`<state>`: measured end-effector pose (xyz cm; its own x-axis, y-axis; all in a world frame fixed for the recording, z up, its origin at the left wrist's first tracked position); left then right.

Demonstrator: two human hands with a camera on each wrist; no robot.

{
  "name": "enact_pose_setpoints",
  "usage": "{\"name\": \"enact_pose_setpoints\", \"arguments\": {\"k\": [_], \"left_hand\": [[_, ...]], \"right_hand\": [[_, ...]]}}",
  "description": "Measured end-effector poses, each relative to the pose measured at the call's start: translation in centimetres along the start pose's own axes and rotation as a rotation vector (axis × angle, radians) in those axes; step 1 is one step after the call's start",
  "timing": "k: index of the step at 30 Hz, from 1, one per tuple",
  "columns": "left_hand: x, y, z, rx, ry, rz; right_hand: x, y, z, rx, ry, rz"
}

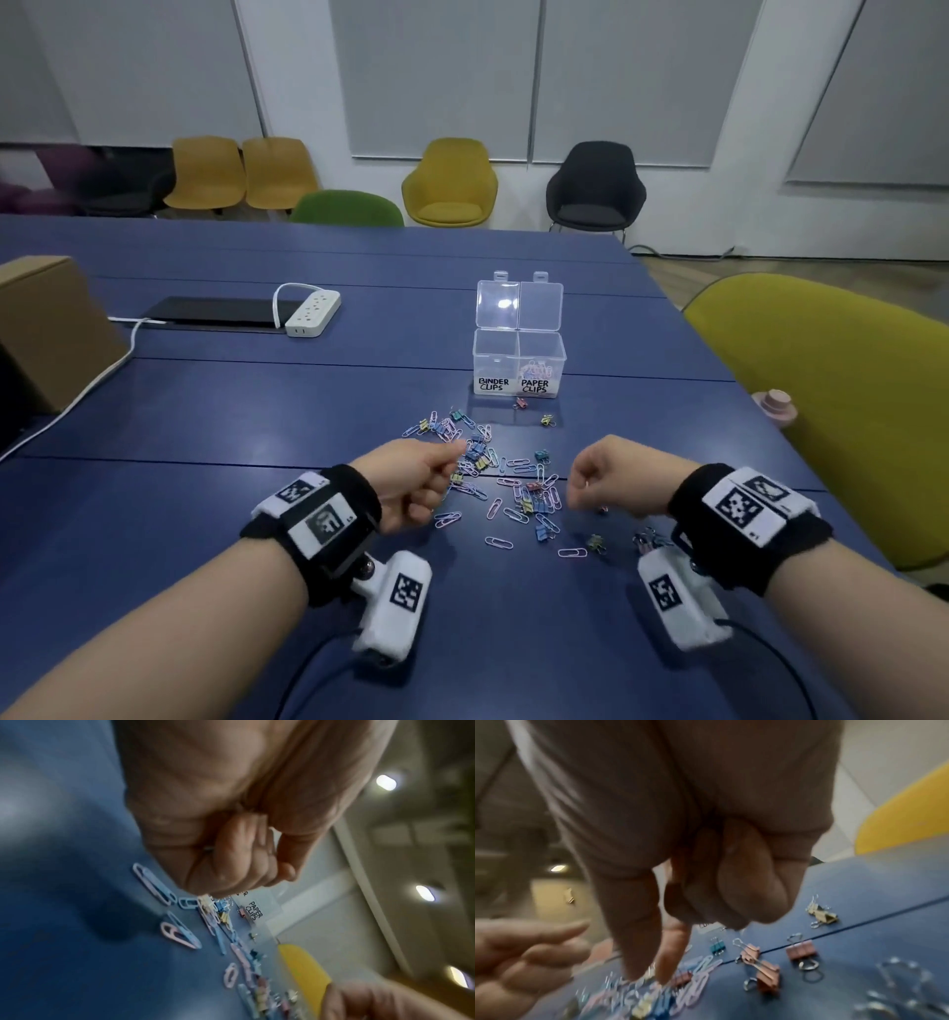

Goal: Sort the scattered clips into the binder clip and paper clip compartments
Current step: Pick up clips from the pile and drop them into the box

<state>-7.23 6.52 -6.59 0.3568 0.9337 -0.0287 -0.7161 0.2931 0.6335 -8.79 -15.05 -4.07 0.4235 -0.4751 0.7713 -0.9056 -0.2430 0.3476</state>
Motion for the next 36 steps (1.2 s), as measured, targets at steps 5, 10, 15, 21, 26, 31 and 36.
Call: {"name": "enact_pose_setpoints", "arguments": {"k": [5,10,15,21,26,31,36], "left_hand": [[-2.3,0.3,1.8,-0.215,-0.834,0.101],[-4.5,0.0,2.4,-0.219,-1.176,0.162],[-5.3,-0.7,2.6,-0.200,-1.305,0.198],[-5.0,-1.7,2.6,-0.198,-1.271,0.187],[-4.9,-2.2,2.5,-0.215,-1.267,0.191],[-4.9,-2.4,2.4,-0.209,-1.299,0.191],[-5.5,-2.0,2.2,-0.210,-1.412,0.195]], "right_hand": [[-2.3,0.5,-1.1,0.021,0.339,-0.117],[-2.4,-0.3,-1.3,-0.027,0.347,-0.059],[-2.1,-1.1,-2.1,-0.051,0.319,0.062],[-2.4,-2.0,-3.2,-0.013,0.358,0.102],[-2.7,-1.9,-3.9,0.070,0.470,0.103],[-2.8,-1.7,-4.4,0.157,0.524,0.054],[-2.7,-1.8,-4.5,0.166,0.529,0.028]]}}
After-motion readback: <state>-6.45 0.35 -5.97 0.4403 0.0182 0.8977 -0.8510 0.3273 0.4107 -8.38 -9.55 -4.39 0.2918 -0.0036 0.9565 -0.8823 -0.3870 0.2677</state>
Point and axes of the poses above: each hand's wrist, its own y-axis away from the middle knuckle, its own x-axis out of the back of the hand, z = x × y, the point moved 6 cm from there along -y, towards the middle knuckle, and after that the axes turned 3 degrees about x, right-handed, at the moved point
